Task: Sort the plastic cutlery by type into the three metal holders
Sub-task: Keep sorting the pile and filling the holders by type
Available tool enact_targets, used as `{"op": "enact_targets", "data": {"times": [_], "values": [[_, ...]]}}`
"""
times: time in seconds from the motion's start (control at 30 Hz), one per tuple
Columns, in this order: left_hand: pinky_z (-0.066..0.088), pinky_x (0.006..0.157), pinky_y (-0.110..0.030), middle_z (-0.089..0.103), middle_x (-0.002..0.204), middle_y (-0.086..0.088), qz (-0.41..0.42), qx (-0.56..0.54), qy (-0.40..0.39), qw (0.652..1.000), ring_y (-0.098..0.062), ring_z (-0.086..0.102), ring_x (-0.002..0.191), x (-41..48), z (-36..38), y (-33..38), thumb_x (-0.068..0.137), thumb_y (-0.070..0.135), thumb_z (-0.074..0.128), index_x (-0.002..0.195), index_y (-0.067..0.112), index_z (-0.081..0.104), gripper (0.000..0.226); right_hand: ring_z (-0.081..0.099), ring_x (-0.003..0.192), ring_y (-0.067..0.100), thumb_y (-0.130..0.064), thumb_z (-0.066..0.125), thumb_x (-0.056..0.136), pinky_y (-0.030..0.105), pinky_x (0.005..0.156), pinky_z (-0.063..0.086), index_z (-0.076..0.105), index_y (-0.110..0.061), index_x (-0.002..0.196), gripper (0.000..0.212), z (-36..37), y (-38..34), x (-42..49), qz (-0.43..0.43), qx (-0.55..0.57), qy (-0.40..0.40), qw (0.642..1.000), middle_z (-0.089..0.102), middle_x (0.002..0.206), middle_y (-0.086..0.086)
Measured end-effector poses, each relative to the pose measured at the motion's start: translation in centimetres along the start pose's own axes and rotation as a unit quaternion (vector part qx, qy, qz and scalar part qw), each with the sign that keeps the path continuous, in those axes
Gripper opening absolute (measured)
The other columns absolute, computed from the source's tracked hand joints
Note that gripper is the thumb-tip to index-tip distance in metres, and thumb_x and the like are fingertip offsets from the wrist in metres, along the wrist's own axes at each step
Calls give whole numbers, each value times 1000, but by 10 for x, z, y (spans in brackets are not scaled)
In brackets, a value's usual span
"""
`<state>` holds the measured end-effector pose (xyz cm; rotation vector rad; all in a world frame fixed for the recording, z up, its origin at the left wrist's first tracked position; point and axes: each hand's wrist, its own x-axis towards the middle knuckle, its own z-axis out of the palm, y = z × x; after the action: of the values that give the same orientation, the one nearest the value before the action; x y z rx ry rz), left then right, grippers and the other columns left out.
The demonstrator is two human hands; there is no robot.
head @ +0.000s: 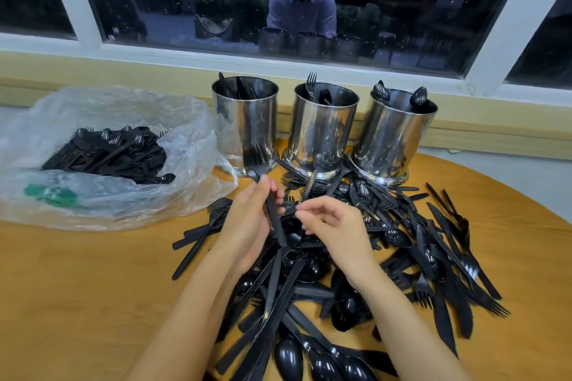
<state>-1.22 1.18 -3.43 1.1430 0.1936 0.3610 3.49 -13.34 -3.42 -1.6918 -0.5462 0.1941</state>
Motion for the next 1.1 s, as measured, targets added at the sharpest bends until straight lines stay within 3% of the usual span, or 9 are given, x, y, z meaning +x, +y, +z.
{"op": "enact_targets", "data": {"times": [0.07,0.13,0.23,0.33,0.4,0.5,0.67,0.97,1.1], "values": [[53,86,-34,60,83,-2,4,-35,-2,999,-17,60,83,1,-2,1,104,31,36,84,12,49,30,63,69,8,-8,69,86,21,69,55,72,-19,86,12,-8,3,3,-2,-20,27,999,70,76,-3],[57,73,-30,58,74,-2,3,-61,-3,998,-16,60,70,0,-3,2,105,33,32,87,12,45,31,63,68,6,-8,67,88,20,68,54,71,-21,85,14,-16,6,10,-3,-51,51,997,69,74,-4],[35,47,-18,36,61,4,13,-57,28,998,-8,31,49,-2,-4,3,105,37,30,93,12,47,33,64,71,9,-9,65,90,20,72,54,70,-20,87,12,-21,8,31,-14,-134,63,989,67,77,-7],[25,44,-16,31,59,7,19,-38,52,998,-5,25,49,-1,-6,4,105,33,35,101,10,52,28,57,72,1,-11,63,92,7,71,45,71,-17,98,12,-13,6,63,-43,-245,16,968,66,85,-9],[25,46,-17,32,62,6,13,-39,57,998,-5,26,50,0,-6,5,105,27,38,103,10,52,22,54,77,3,-10,61,93,9,78,42,70,-13,107,17,-3,7,87,-61,-322,-31,944,65,97,-3],[27,47,-17,37,65,4,5,-62,62,996,-5,31,52,1,-8,5,106,23,36,102,9,53,22,58,103,19,-4,59,94,31,96,46,64,-11,121,29,14,13,116,-71,-418,-129,897,60,117,9],[28,46,-17,38,64,3,5,-85,67,994,-5,33,51,2,-9,5,107,21,35,99,9,51,22,55,115,27,10,52,89,31,87,43,50,-17,137,55,25,22,132,-74,-546,-220,805,52,131,11],[28,48,-17,38,64,5,7,-63,82,995,-5,32,52,2,-12,4,106,21,36,100,9,54,22,54,104,20,-9,58,93,41,85,48,65,-11,103,12,21,5,128,-193,-524,-183,809,60,107,3],[27,48,-17,38,65,5,9,-78,94,992,-6,31,53,3,-11,5,107,21,36,98,9,53,23,50,101,18,-15,59,94,42,79,50,64,-14,103,10,17,-13,125,-267,-491,-121,820,60,105,0]]}}
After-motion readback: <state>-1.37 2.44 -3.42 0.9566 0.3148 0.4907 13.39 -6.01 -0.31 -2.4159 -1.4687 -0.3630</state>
